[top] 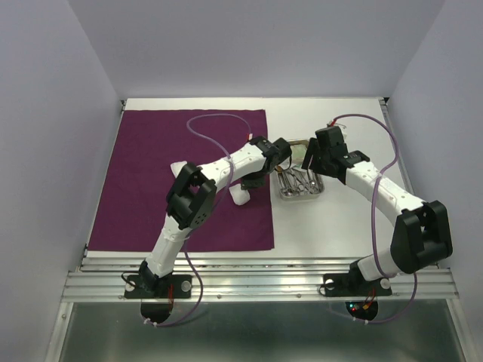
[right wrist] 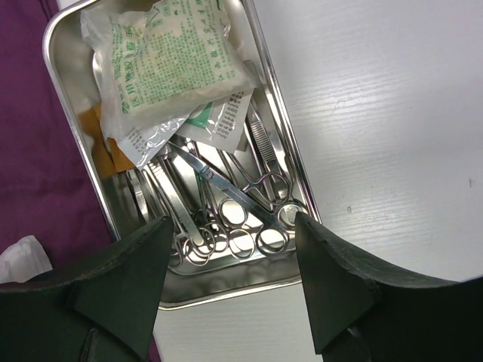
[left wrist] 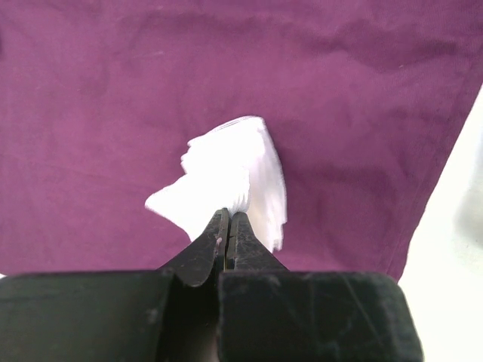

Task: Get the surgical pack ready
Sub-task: Adjust the medical item in the surgical kit, then pick up the medical item from the surgical kit.

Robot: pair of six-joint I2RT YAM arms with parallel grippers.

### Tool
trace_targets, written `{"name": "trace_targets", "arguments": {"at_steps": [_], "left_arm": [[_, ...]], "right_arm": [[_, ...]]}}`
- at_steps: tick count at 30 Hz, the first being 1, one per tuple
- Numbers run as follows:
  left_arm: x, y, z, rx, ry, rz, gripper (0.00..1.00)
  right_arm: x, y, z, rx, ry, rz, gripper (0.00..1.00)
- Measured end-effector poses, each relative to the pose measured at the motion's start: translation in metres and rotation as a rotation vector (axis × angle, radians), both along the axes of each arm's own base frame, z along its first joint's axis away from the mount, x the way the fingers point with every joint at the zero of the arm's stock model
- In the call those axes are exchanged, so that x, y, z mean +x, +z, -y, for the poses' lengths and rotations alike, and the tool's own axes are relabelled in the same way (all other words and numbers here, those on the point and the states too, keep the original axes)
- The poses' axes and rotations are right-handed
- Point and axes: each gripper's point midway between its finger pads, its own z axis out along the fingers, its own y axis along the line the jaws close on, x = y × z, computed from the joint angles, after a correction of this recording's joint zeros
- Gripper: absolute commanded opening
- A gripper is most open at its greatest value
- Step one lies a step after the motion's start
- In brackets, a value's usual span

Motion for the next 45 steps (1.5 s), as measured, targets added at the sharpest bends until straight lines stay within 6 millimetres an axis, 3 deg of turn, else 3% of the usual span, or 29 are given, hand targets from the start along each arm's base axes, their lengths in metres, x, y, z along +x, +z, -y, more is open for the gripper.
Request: {"name": "trace_targets", "arguments": {"at_steps": [4,6,8,9,10,15,21,26,32,36,40,42,45], "left_arm": [[0.002,-0.011,0.005,0.003,-0.001,-0.015,0.01],[0.001,-0.015,0.005,0.009,0.0,-0.025,0.07],[0.001,-0.018,0.005,0.01,0.001,-0.031,0.23],[0.001,-0.018,0.005,0.011,0.001,-0.031,0.4],[0.001,-0.018,0.005,0.009,0.004,-0.03,0.46],[0.001,-0.017,0.006,0.008,0.004,-0.027,0.56],[0.006,-0.008,0.01,-0.014,0.003,-0.002,0.57],[0.013,0.02,0.013,-0.057,-0.002,0.05,0.58],[0.03,0.082,-0.003,-0.139,0.026,0.173,0.58],[0.05,0.127,-0.043,-0.172,0.102,0.273,0.58],[0.064,0.163,-0.098,-0.175,0.203,0.361,0.58],[0.063,0.174,-0.123,-0.159,0.246,0.39,0.58],[0.051,0.181,-0.149,-0.144,0.283,0.417,0.61]], "right_arm": [[-0.001,-0.001,0.0,0.0,0.0,-0.002,0.71],[-0.004,-0.004,0.001,-0.002,0.001,-0.01,0.71],[-0.005,-0.006,0.001,-0.002,0.003,-0.014,0.71],[-0.005,-0.006,0.0,0.001,0.005,-0.015,0.71],[-0.005,-0.006,0.0,0.001,0.006,-0.015,0.71],[-0.006,-0.006,-0.001,0.009,0.012,-0.016,0.72],[-0.006,0.001,-0.003,0.023,0.02,-0.002,0.72],[-0.008,0.012,-0.009,0.056,0.043,0.022,0.73],[-0.012,0.015,-0.024,0.106,0.1,0.018,0.73],[-0.013,0.02,-0.062,0.119,0.194,0.018,0.73],[-0.016,0.02,-0.128,0.142,0.348,0.015,0.73],[-0.021,0.014,-0.161,0.153,0.424,0.001,0.73],[-0.03,0.001,-0.19,0.158,0.498,-0.031,0.73]]}}
